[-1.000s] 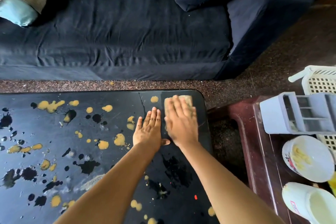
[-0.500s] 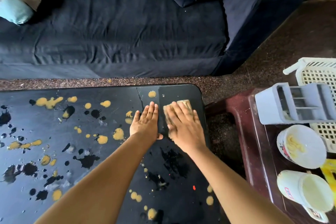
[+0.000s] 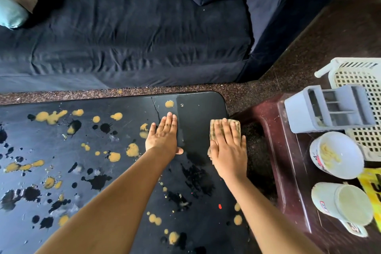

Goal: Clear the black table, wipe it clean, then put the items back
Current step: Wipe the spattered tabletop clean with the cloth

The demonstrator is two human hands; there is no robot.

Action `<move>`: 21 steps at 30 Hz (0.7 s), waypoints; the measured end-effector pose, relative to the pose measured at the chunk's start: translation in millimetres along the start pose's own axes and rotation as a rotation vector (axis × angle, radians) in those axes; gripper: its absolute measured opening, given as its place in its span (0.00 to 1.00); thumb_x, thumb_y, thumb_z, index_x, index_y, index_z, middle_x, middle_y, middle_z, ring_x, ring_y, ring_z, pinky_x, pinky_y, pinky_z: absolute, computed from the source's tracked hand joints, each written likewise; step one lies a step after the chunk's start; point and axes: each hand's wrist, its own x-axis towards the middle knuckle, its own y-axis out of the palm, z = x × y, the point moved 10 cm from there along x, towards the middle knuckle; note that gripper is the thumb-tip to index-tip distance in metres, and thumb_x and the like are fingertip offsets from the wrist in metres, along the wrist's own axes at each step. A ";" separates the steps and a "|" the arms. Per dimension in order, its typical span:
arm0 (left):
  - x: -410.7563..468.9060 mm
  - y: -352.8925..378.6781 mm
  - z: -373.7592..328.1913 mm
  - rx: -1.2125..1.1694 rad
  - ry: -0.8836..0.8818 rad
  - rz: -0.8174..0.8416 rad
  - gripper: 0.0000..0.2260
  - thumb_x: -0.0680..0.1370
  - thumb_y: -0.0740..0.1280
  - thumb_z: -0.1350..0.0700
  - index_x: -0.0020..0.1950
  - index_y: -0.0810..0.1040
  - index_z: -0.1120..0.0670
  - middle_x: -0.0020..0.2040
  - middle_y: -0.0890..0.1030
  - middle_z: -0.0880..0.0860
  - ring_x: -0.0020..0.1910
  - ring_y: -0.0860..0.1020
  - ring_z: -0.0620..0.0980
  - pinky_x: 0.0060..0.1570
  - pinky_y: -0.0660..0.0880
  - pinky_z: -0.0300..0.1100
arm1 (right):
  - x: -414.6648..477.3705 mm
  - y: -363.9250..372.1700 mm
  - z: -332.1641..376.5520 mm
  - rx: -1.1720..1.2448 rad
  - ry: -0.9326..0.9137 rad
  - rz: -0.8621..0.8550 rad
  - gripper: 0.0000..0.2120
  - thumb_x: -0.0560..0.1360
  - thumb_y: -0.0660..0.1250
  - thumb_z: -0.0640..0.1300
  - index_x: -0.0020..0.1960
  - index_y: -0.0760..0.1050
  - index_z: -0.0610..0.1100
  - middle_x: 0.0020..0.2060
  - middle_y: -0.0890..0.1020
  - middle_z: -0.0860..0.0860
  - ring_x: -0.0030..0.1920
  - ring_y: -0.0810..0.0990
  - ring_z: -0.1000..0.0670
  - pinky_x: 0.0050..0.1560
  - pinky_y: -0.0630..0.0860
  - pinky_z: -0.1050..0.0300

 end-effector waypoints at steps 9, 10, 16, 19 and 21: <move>-1.5 1.2 0.7 0.005 0.003 -0.001 0.46 0.77 0.63 0.41 0.76 0.32 0.56 0.76 0.32 0.51 0.76 0.37 0.49 0.73 0.38 0.50 | -16.6 4.3 55.1 0.028 -0.264 0.008 0.26 0.76 0.55 0.53 0.73 0.64 0.52 0.74 0.64 0.53 0.75 0.58 0.48 0.69 0.63 0.39; -1.5 1.7 0.5 0.006 0.005 0.002 0.46 0.77 0.63 0.41 0.76 0.32 0.56 0.76 0.32 0.50 0.76 0.37 0.49 0.73 0.38 0.50 | -16.2 3.5 36.5 0.017 -0.194 0.006 0.26 0.76 0.54 0.53 0.74 0.63 0.52 0.74 0.63 0.52 0.75 0.57 0.48 0.69 0.63 0.39; -6.3 0.5 1.2 -0.001 0.035 -0.040 0.43 0.78 0.61 0.41 0.76 0.32 0.55 0.76 0.32 0.49 0.76 0.36 0.48 0.73 0.37 0.51 | -20.7 3.1 33.0 0.065 0.078 -0.013 0.30 0.74 0.52 0.55 0.75 0.59 0.51 0.75 0.61 0.50 0.75 0.56 0.46 0.70 0.57 0.39; -29.2 0.6 -4.5 0.035 0.053 -0.182 0.35 0.81 0.54 0.43 0.76 0.34 0.54 0.77 0.34 0.49 0.76 0.35 0.47 0.73 0.36 0.50 | -22.0 6.6 66.8 0.018 -0.174 0.040 0.30 0.74 0.53 0.56 0.75 0.59 0.51 0.75 0.62 0.51 0.75 0.57 0.48 0.70 0.58 0.39; -54.8 7.5 -5.1 -0.045 0.031 -0.273 0.31 0.82 0.52 0.47 0.77 0.36 0.54 0.78 0.37 0.49 0.76 0.37 0.48 0.73 0.37 0.50 | -22.5 6.3 58.3 -0.009 -0.257 0.044 0.29 0.74 0.53 0.56 0.75 0.59 0.52 0.75 0.61 0.52 0.75 0.57 0.49 0.70 0.61 0.38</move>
